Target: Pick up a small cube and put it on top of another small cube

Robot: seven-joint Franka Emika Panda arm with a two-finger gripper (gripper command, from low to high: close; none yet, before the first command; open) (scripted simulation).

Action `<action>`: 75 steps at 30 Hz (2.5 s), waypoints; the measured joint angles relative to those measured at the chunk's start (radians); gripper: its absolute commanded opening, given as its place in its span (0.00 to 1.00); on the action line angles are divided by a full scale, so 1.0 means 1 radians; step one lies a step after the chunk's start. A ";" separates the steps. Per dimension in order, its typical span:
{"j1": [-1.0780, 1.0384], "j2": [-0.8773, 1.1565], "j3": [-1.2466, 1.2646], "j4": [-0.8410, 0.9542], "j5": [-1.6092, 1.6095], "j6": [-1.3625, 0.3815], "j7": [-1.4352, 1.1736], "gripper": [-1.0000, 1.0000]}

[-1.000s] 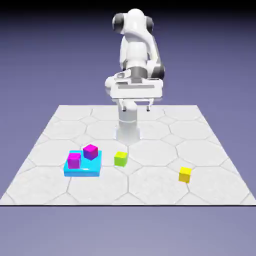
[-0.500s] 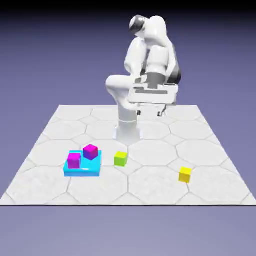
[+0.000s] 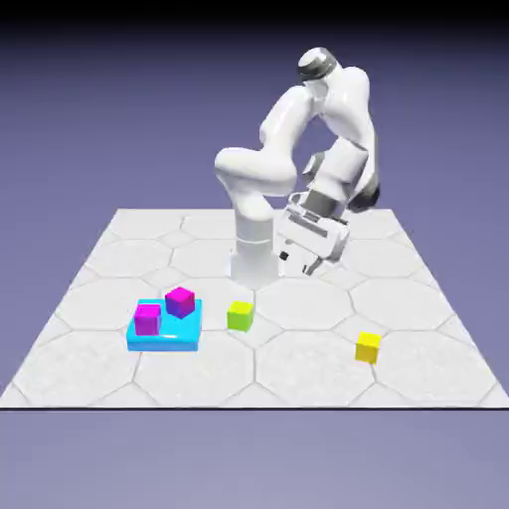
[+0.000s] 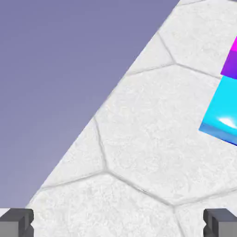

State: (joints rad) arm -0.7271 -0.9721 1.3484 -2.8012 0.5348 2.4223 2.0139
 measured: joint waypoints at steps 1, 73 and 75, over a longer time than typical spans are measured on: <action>-0.020 -0.011 0.036 0.000 0.014 -0.017 0.034 0.50; -1.184 -0.027 0.340 0.296 -0.135 -0.532 0.750 0.00; -1.195 -0.099 0.375 0.268 -0.052 -0.505 0.694 0.00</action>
State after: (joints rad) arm -1.9226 -1.0712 1.7230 -2.5334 0.4830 1.9175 2.7080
